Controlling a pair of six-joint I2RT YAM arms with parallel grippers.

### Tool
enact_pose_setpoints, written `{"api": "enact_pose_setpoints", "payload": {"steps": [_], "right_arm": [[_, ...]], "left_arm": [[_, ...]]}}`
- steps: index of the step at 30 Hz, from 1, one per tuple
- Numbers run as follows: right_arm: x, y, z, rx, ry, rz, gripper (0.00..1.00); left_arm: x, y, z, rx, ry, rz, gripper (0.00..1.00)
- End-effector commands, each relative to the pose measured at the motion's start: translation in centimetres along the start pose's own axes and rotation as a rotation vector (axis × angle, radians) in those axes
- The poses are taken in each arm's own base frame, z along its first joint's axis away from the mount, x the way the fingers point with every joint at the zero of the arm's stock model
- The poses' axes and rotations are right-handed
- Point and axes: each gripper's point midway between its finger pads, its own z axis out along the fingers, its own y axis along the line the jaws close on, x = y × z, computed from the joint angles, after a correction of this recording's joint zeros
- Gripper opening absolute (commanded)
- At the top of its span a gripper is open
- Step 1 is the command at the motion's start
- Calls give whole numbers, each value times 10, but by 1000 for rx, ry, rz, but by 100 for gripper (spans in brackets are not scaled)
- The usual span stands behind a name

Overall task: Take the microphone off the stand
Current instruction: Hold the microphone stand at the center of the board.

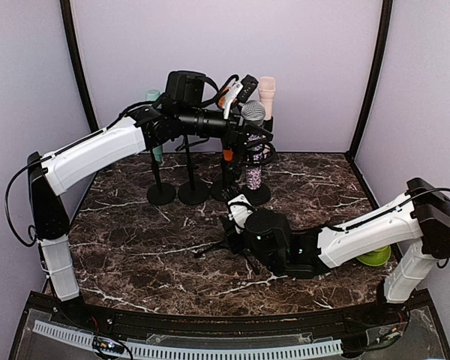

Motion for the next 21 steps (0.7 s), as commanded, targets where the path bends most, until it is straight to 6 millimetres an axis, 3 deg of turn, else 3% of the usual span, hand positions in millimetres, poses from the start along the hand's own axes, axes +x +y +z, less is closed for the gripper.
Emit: {"api": "enact_pose_setpoints", "payload": {"steps": [1, 6, 13, 21], "right_arm": [[-13, 5, -3, -16, -44, 48, 35], [-12, 9, -2, -30, -48, 64, 21], [-7, 17, 4, -49, -33, 59, 4], [8, 27, 12, -69, 18, 28, 0]], "left_arm": [[-25, -10, -11, 3, -42, 66, 59], [-31, -12, -22, -25, -43, 113, 40], [-52, -23, -38, -30, -76, 153, 21], [-80, -34, -55, -33, -129, 143, 15]]}}
